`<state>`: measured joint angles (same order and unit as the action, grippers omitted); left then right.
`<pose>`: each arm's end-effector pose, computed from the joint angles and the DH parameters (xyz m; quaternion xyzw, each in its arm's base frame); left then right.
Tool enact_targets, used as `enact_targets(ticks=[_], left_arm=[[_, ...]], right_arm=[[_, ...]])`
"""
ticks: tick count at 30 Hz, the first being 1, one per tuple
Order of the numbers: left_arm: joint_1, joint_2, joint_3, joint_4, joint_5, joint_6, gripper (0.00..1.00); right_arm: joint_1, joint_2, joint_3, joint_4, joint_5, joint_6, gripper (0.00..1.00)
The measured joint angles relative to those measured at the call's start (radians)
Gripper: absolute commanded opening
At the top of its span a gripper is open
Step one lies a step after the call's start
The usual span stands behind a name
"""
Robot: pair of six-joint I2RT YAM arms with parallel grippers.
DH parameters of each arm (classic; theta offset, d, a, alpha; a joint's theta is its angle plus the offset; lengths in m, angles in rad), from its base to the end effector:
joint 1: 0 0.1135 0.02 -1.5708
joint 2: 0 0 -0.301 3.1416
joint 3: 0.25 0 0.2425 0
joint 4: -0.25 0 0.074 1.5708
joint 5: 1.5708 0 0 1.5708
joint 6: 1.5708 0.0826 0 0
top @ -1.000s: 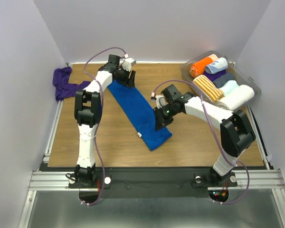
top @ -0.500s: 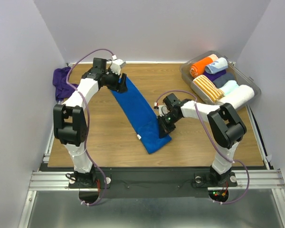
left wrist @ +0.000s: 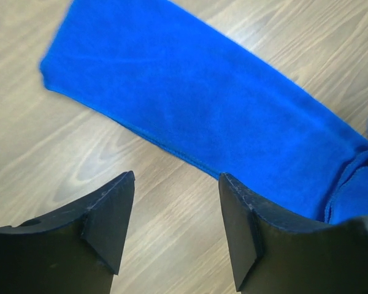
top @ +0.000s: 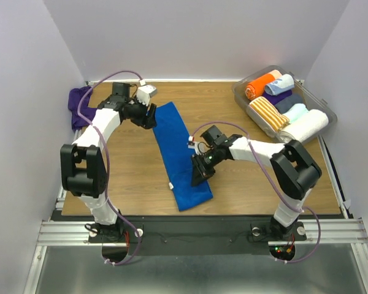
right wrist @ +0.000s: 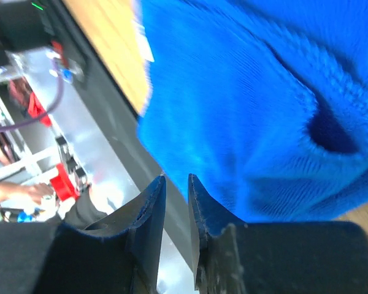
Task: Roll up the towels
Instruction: Fold the towel
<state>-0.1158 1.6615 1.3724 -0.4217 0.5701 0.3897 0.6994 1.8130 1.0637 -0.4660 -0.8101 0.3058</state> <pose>0.3905 -0.0903 0.3101 0.3316 0.8153 -0.1986 0.4312 0.2298 0.2715 0.1668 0.2452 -0.8735 -0.4182 0.0444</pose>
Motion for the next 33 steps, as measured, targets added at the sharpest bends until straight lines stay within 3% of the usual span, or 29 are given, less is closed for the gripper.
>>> enact_targets(ticks=[3,8,13,18,23,26,33], left_arm=[[-0.034,0.08,0.0,0.016,-0.01,-0.011,0.56],[-0.115,0.189,0.0,0.057,-0.035,-0.074,0.53],[-0.195,0.245,-0.003,0.1,-0.082,-0.148,0.45],[-0.233,0.367,0.05,0.119,-0.132,-0.201,0.45],[-0.266,0.477,0.216,0.11,-0.164,-0.215,0.44],[-0.295,0.6,0.408,0.084,-0.149,-0.214,0.46],[-0.322,0.767,0.695,0.036,-0.137,-0.189,0.66]], right_arm=[[-0.023,-0.07,0.029,0.003,0.005,0.004,0.27],[-0.119,-0.168,0.078,0.011,0.019,0.004,0.26],[-0.262,-0.179,0.102,0.014,0.04,0.003,0.26],[-0.33,-0.179,0.102,0.005,0.08,-0.007,0.25],[-0.325,-0.179,0.087,0.003,0.089,-0.016,0.25],[-0.325,-0.179,0.059,0.001,0.089,-0.019,0.27],[-0.325,-0.184,0.032,-0.006,0.095,-0.039,0.34]])
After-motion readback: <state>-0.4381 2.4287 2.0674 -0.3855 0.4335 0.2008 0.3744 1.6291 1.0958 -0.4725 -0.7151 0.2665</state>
